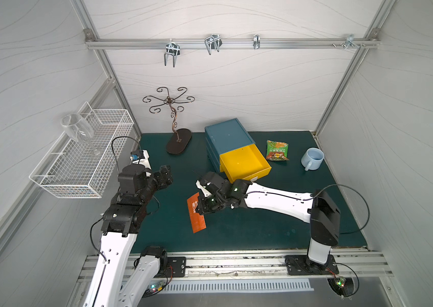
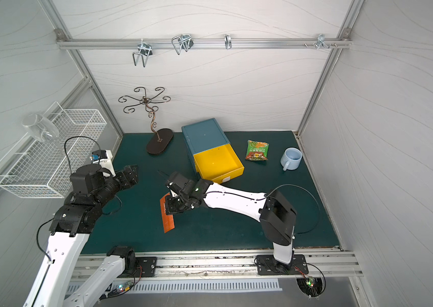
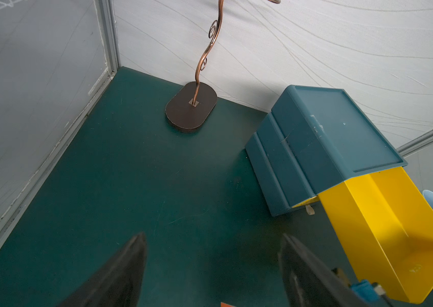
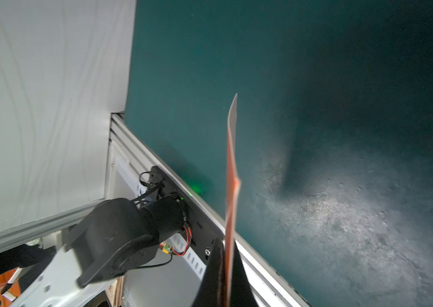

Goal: Take the postcards out of the drawer
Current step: Place the postcard at the center of the board.

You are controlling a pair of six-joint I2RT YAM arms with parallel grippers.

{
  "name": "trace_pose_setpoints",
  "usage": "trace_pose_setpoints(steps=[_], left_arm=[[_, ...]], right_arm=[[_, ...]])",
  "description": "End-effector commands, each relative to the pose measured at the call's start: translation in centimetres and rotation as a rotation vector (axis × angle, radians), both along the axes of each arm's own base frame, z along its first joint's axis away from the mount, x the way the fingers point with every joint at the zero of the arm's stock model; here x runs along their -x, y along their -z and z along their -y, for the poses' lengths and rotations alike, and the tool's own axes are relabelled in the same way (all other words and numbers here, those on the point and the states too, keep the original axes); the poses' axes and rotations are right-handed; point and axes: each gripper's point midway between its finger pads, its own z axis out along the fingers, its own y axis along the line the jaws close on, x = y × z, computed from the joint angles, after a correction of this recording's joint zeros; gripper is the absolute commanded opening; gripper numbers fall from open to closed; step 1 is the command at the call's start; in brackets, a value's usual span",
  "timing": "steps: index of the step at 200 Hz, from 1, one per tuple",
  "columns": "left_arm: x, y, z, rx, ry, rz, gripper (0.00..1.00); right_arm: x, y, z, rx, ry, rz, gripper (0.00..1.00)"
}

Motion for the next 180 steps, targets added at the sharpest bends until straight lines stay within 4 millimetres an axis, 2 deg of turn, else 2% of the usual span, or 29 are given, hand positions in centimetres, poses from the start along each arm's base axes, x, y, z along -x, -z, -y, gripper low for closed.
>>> trace_pose_setpoints(steps=[1,36,91,127,180], left_arm=[[0.4,-0.5,0.0,0.002,0.002,0.045,0.83],[0.7,0.2,0.0,0.002,0.006,0.054,0.84],[0.5,1.1,0.6,0.001,0.034,0.059,0.85],[0.5,1.3,0.7,-0.013,0.044,0.060,0.86],[0.4,1.6,0.8,-0.016,0.046,0.056,0.86]], right_arm=[[0.2,1.8,-0.7,0.070,0.057,0.006,0.00],[0.4,5.5,-0.5,0.201,0.086,0.014,0.00],[-0.6,10.2,2.0,0.375,0.163,0.000,0.00],[-1.3,11.1,3.8,0.431,0.197,-0.014,0.00],[-1.6,12.5,4.7,0.480,0.213,-0.038,0.00]])
